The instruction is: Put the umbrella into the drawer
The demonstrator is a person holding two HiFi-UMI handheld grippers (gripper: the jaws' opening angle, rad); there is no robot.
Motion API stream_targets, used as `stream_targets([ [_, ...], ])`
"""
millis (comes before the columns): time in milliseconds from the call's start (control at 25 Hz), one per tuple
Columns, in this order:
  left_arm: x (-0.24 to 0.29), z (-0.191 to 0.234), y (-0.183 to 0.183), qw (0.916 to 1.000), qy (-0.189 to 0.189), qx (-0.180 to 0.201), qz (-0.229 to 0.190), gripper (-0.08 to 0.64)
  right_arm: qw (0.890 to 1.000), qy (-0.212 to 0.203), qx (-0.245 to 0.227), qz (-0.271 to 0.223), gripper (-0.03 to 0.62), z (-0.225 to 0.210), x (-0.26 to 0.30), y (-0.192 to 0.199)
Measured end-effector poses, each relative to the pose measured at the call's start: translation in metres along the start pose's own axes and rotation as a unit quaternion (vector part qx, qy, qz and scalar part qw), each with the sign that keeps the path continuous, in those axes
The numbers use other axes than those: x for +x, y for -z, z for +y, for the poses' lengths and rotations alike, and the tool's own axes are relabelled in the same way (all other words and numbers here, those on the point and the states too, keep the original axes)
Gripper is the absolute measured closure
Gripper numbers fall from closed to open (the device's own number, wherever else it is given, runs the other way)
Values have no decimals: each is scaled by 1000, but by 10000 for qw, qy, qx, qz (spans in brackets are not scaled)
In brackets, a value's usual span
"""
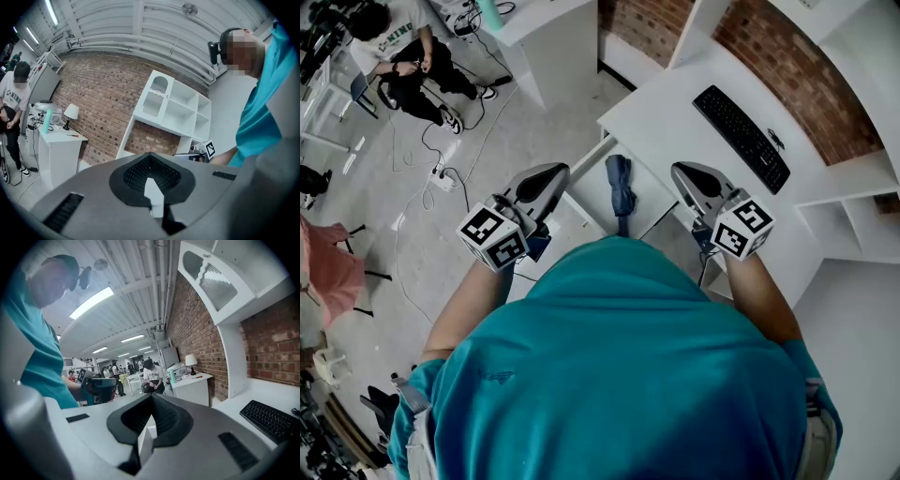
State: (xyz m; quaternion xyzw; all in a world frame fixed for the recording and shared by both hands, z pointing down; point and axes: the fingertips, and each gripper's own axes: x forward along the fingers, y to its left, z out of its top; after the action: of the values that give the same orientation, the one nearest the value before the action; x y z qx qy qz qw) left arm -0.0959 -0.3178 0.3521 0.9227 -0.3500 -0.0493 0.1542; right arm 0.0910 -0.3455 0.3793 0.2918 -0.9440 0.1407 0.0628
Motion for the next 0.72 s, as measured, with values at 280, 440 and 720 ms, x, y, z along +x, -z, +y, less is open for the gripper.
stream_targets([
  [280,-1,-1,-2,10000,-3,-51,27,555,10000,0,69,-39,570,1,-2,-4],
  [440,-2,-2,-2,10000,-6,-33,43,555,9999,9,98,-44,571,0,-4,-4],
  [720,-1,-6,1,10000,0,-10,72,555,9999,33,97,-89,571,-2,-8,-2],
])
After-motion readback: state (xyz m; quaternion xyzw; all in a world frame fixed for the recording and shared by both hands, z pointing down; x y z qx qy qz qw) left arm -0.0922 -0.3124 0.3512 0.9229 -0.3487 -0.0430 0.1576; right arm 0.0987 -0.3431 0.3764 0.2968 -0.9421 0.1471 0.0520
